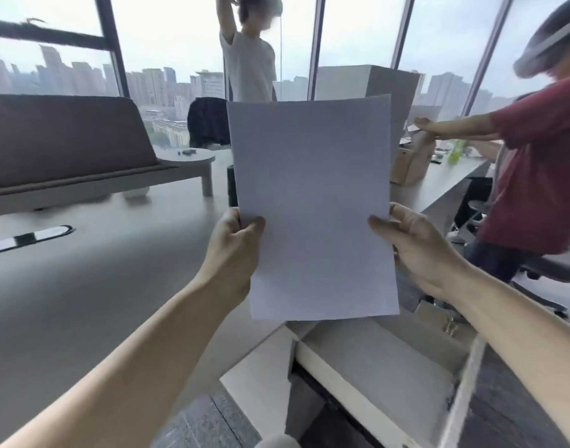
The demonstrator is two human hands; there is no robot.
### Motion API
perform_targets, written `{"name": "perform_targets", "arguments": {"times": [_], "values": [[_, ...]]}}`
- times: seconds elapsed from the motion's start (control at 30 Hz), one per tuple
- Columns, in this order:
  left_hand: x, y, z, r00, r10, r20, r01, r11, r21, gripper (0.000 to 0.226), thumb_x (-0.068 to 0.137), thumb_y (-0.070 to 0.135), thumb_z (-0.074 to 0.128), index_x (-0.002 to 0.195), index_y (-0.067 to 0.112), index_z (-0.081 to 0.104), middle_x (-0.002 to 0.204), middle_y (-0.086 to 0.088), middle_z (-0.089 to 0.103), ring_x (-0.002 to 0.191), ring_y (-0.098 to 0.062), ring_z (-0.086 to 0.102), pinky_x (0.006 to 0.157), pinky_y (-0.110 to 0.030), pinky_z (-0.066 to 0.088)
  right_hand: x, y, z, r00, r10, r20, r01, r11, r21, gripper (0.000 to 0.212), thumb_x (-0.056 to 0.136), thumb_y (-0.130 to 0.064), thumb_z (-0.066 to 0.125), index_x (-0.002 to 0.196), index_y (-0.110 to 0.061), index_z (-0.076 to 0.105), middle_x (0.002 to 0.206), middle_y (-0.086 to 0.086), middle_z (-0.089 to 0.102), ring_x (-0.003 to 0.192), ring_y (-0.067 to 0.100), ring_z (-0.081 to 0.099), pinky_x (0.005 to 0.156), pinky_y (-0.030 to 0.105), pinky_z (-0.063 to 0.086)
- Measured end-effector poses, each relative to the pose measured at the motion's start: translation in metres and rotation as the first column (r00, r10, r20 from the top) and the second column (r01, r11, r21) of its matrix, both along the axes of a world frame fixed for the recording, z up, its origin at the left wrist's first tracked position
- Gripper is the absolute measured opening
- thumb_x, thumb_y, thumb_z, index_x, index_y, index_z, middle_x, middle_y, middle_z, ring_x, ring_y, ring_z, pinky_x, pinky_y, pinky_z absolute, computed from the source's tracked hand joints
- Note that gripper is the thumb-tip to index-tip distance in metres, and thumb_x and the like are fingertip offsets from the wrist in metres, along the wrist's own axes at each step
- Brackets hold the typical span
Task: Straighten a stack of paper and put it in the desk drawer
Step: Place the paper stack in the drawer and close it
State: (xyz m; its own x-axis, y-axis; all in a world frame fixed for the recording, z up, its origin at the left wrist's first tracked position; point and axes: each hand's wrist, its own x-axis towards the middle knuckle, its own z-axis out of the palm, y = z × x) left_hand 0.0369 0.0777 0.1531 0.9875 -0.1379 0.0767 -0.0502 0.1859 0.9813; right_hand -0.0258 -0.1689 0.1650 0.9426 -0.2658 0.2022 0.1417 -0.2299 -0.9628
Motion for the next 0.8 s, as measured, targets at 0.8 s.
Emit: {"name": "perform_targets", "arguments": {"times": [0.8], "values": [[-0.009, -0.136, -0.209, 0.822, -0.567, 0.051, 0.129, 0.273, 0.953, 0.034, 0.093, 0.051, 0.063, 0.119, 0.029, 0.06, 0.121, 0.009, 0.063, 0.111, -0.019, 0.061, 0.099, -0.035, 0.049, -0.011, -0.191, -0.187, 0.538, -0.321, -0.779, -0.283, 0.802, -0.526, 0.011, 0.083, -0.02, 0.062, 0.084, -0.017, 0.073, 0.087, 0.004, 0.077, 0.08, 0.023, 0.073, 0.068, 0.036, 0.058]]}}
